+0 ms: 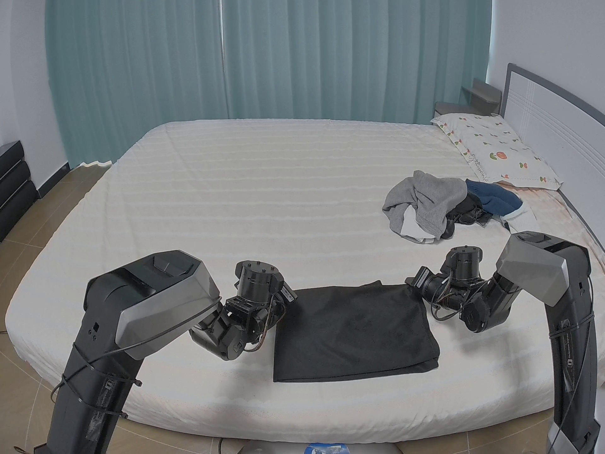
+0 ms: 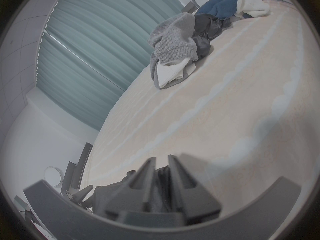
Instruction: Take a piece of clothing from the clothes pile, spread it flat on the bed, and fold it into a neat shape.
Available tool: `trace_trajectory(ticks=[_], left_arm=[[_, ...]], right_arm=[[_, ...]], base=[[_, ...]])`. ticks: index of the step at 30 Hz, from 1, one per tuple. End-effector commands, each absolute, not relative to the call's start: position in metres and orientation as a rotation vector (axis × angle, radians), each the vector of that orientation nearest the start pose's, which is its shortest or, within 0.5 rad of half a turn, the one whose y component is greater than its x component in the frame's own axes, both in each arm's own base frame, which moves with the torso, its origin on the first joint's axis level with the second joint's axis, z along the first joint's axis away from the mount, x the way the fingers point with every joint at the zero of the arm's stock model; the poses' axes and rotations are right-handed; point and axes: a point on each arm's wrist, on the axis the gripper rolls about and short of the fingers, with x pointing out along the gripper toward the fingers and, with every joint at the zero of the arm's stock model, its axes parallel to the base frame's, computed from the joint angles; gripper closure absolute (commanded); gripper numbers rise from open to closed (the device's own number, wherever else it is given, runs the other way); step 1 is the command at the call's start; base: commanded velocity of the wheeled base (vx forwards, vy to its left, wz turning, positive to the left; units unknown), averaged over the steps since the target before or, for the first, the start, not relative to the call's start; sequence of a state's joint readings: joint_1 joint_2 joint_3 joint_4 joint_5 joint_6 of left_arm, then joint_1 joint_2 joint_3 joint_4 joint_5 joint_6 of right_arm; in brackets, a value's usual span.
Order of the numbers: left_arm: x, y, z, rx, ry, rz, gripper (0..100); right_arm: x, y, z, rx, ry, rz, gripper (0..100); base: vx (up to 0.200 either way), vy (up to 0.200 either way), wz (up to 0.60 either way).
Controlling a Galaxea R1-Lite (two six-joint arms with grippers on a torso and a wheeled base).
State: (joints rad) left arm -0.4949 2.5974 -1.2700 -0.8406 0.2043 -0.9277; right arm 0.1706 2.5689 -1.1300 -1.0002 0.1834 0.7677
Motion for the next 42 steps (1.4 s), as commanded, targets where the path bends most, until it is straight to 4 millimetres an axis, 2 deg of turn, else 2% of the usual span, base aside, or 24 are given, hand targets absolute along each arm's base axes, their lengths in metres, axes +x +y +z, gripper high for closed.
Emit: trace_trajectory(ticks=[1, 9, 13, 17, 18, 19, 21, 26, 29, 32, 35, 42], left_arm=[[0.409, -0.216, -0.043, -0.739, 0.549, -0.053, 0], [0.408, -0.215, -0.040, -0.751, 0.549, -0.051, 0], [0.401, -0.209, -0.040, -0.747, 0.564, -0.034, 0], [0.388, -0.199, -0.026, -0.751, 0.579, -0.028, 0], [0.388, -0.199, -0.026, -0.751, 0.579, -0.028, 0], [0.383, -0.196, -0.021, -0.749, 0.584, -0.027, 0], [0.380, -0.195, -0.020, -0.748, 0.591, -0.027, 0], [0.377, -0.198, -0.020, -0.757, 0.599, -0.029, 0], [0.377, -0.198, -0.020, -0.761, 0.604, -0.026, 0], [0.377, -0.198, -0.020, -0.760, 0.607, -0.026, 0], [0.376, -0.198, -0.019, -0.761, 0.606, -0.027, 0], [0.359, -0.196, -0.003, -0.767, 0.654, -0.086, 0]], right_arm=[[0.434, 0.079, -0.045, 0.751, 0.548, 0.166, 0], [0.429, 0.068, -0.024, 0.774, 0.496, 0.158, 0], [0.418, 0.056, -0.003, 0.781, 0.475, 0.144, 0], [0.402, 0.058, 0.010, 0.813, 0.495, 0.137, 0], [0.402, 0.058, 0.010, 0.813, 0.495, 0.137, 0], [0.388, 0.059, 0.011, 0.822, 0.524, 0.129, 0], [0.374, 0.059, 0.011, 0.846, 0.559, 0.114, 0], [0.352, 0.060, 0.016, 0.984, 0.592, 0.028, 0], [0.350, 0.059, 0.014, 1.043, 0.597, 0.017, 0], [0.349, 0.057, -0.002, 1.083, 0.611, 0.026, 0], [0.350, 0.056, -0.006, 1.086, 0.603, 0.034, 0], [0.349, 0.053, -0.012, 1.091, 0.620, 0.037, 0]], base=[[0.000, 0.000, 0.00], [0.000, 0.000, 0.00], [0.000, 0.000, 0.00], [0.000, 0.000, 0.00], [0.000, 0.000, 0.00], [0.000, 0.000, 0.00], [0.000, 0.000, 0.00], [-0.160, 0.000, 0.00], [-0.200, 0.000, 0.00], [-0.200, 0.000, 0.00], [-0.133, 0.000, 0.00], [0.000, 0.000, 0.00]])
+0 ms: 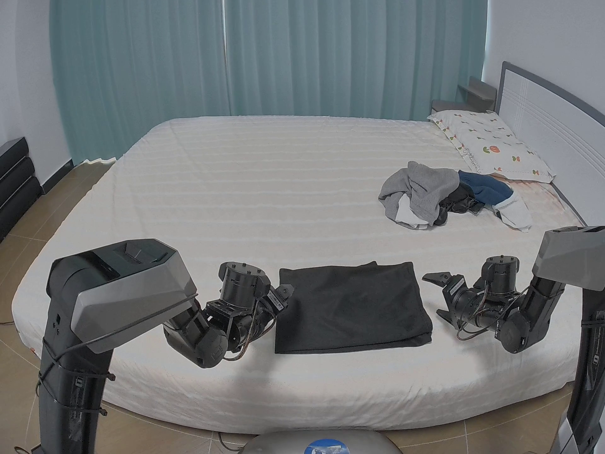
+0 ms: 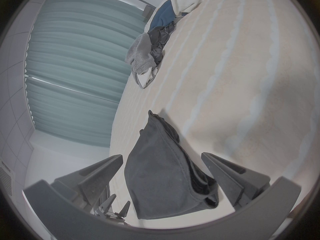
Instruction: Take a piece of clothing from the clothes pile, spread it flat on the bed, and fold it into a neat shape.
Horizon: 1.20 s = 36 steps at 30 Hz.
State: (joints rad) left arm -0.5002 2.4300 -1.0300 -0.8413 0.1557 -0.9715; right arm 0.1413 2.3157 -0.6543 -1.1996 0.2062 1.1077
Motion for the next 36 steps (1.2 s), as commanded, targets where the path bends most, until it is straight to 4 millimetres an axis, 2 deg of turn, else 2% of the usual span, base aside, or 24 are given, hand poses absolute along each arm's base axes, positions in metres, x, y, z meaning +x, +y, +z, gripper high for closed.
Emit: trace_trajectory(ticks=[1, 7, 15, 16, 18, 36], left_arm=[[0.356, -0.196, -0.001, -0.770, 0.665, -0.106, 0], [0.360, -0.200, 0.000, -0.770, 0.651, -0.133, 0], [0.374, -0.209, -0.018, -0.752, 0.659, -0.144, 0], [0.376, -0.212, -0.029, -0.702, 0.666, -0.153, 0], [0.378, -0.214, -0.033, -0.682, 0.658, -0.160, 0], [0.387, -0.222, -0.040, -0.686, 0.641, -0.168, 0]], right_arm=[[0.349, 0.054, -0.012, 1.090, 0.623, 0.038, 0], [0.347, 0.056, -0.015, 1.071, 0.626, 0.048, 0], [0.346, 0.057, -0.017, 1.068, 0.621, 0.053, 0], [0.347, 0.057, -0.017, 1.068, 0.620, 0.054, 0], [0.347, 0.057, -0.017, 1.068, 0.620, 0.054, 0], [0.347, 0.057, -0.016, 1.069, 0.618, 0.057, 0]], base=[[0.000, 0.000, 0.00], [0.000, 0.000, 0.00], [0.000, 0.000, 0.00], [0.000, 0.000, 0.00], [0.000, 0.000, 0.00], [0.000, 0.000, 0.00]])
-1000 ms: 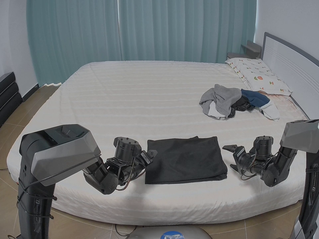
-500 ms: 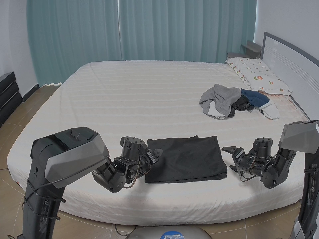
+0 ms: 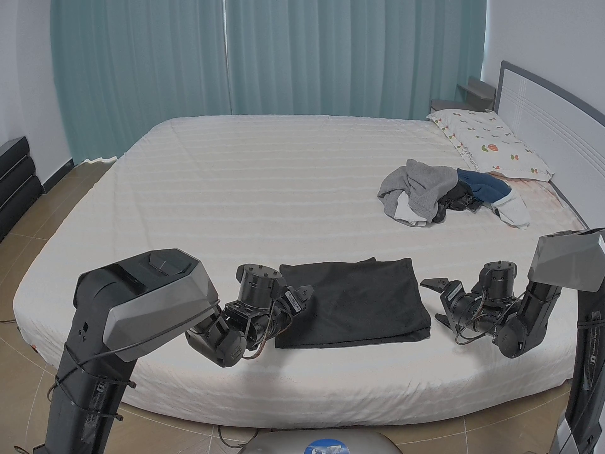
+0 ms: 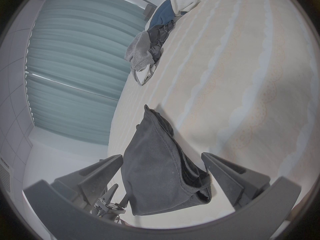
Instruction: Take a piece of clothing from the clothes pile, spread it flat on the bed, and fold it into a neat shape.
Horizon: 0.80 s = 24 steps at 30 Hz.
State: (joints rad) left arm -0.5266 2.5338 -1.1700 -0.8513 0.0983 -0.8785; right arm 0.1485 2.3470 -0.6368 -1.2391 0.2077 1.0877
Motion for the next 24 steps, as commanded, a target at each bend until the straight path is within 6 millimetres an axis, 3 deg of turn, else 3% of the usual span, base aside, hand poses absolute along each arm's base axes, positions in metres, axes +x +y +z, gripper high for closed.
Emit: trace_trajectory(ticks=[1, 3, 4, 24], left_arm=[[0.3874, -0.2224, -0.0394, -0.687, 0.639, -0.168, 0], [0.3878, -0.2225, -0.0390, -0.689, 0.635, -0.166, 0], [0.3878, -0.2224, -0.0390, -0.688, 0.632, -0.162, 100], [0.3846, -0.2225, -0.0407, -0.667, 0.571, -0.049, 100]], right_arm=[[0.3469, 0.0567, -0.0163, 1.069, 0.618, 0.057, 0], [0.3465, 0.0572, -0.0165, 1.068, 0.620, 0.058, 0], [0.3465, 0.0572, -0.0165, 1.068, 0.619, 0.056, 0], [0.3459, 0.0571, -0.0162, 1.069, 0.610, 0.064, 0]], base=[[0.000, 0.000, 0.00], [0.000, 0.000, 0.00], [0.000, 0.000, 0.00], [0.000, 0.000, 0.00]])
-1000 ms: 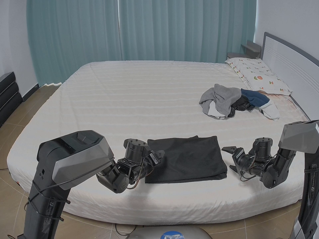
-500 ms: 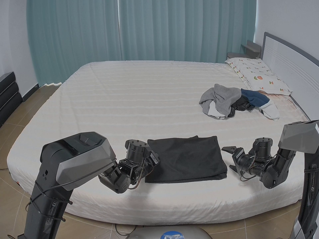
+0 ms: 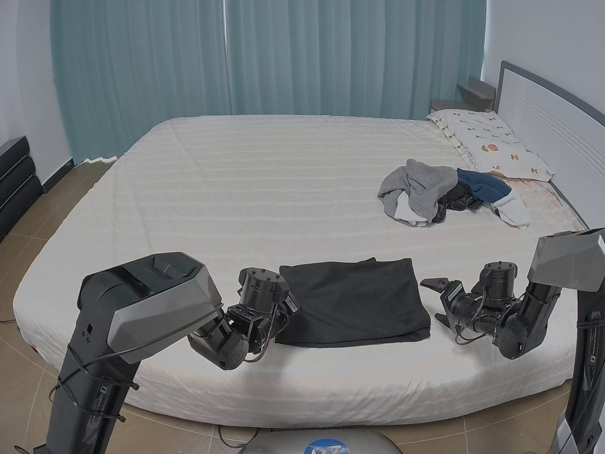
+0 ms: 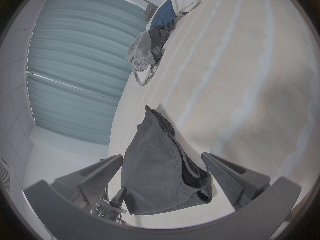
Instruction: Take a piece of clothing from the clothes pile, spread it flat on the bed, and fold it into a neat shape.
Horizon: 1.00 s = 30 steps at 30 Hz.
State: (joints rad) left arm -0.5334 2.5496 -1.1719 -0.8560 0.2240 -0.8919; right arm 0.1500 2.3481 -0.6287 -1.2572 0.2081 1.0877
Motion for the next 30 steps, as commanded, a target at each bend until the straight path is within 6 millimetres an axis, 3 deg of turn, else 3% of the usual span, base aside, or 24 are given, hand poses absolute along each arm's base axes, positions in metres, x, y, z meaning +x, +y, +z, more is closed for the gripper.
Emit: trace_trajectory(ticks=[1, 30], left_arm=[[0.3849, -0.2226, -0.0404, -0.667, 0.568, -0.047, 100], [0.3813, -0.2271, -0.0399, -0.658, 0.585, -0.062, 100]], right_arm=[[0.3459, 0.0571, -0.0162, 1.069, 0.610, 0.064, 0], [0.3459, 0.0571, -0.0162, 1.069, 0.610, 0.064, 0]], base=[[0.000, 0.000, 0.00], [0.000, 0.000, 0.00]])
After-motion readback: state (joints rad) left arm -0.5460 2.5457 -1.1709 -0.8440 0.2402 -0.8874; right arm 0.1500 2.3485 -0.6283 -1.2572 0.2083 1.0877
